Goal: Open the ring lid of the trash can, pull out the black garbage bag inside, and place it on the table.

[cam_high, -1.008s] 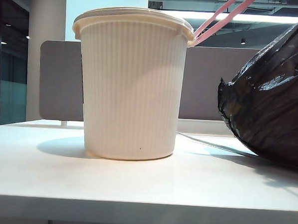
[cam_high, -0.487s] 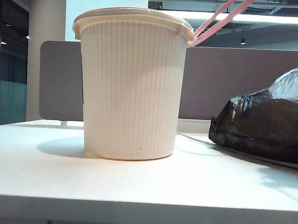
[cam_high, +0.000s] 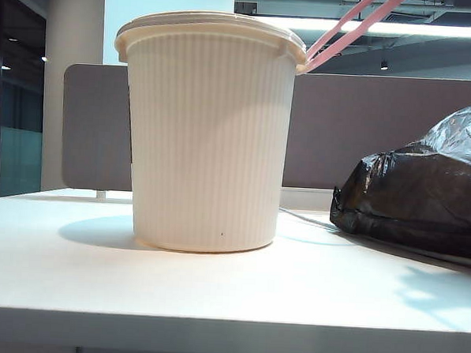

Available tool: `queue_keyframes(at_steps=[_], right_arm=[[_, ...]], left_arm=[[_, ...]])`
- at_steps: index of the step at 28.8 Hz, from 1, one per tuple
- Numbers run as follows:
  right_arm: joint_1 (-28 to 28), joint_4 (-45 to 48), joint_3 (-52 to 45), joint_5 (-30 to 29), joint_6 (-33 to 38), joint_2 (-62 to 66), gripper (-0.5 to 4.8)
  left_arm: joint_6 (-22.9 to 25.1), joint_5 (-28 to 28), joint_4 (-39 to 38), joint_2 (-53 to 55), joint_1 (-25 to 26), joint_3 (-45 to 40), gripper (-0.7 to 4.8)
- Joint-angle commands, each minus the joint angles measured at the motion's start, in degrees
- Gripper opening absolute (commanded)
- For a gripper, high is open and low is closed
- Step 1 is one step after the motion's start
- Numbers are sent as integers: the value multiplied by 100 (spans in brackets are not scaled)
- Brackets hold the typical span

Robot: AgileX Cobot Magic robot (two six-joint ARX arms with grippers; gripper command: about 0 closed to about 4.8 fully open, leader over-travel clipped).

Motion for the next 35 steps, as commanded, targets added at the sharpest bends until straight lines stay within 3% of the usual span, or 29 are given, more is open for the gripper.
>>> queue_keyframes(at_steps=[1, 5, 7, 9, 12, 17, 20, 35], right_arm=[[2, 181, 28, 13, 15, -402, 201], [2, 114, 17, 31, 55, -896, 171], [2, 33, 15, -31, 55, -1130, 165], [2, -15, -31, -229, 57, -1394, 165], [4, -35, -240, -378, 70, -1864, 164], [2, 57, -815, -376, 210, -2750, 92], [2, 61, -1180, -376, 431, -3204, 92], [0, 531, -2776, -393, 1388, -4542, 83]], left_arm=[[981, -496, -811, -214, -2, 17, 426], [1666, -984, -1572, -494, -2, 17, 418], [1910, -1152, -1860, -629, -2, 17, 366], [2127, -1327, -2116, -798, -2, 0, 362], [2155, -1646, -2194, -1104, 0, -127, 362], [2208, -2249, -2118, -1729, 0, -573, 362], [2262, -2549, -2028, -2146, 0, -944, 362], [2258, -2583, -1757, -3134, 0, -2256, 360]])
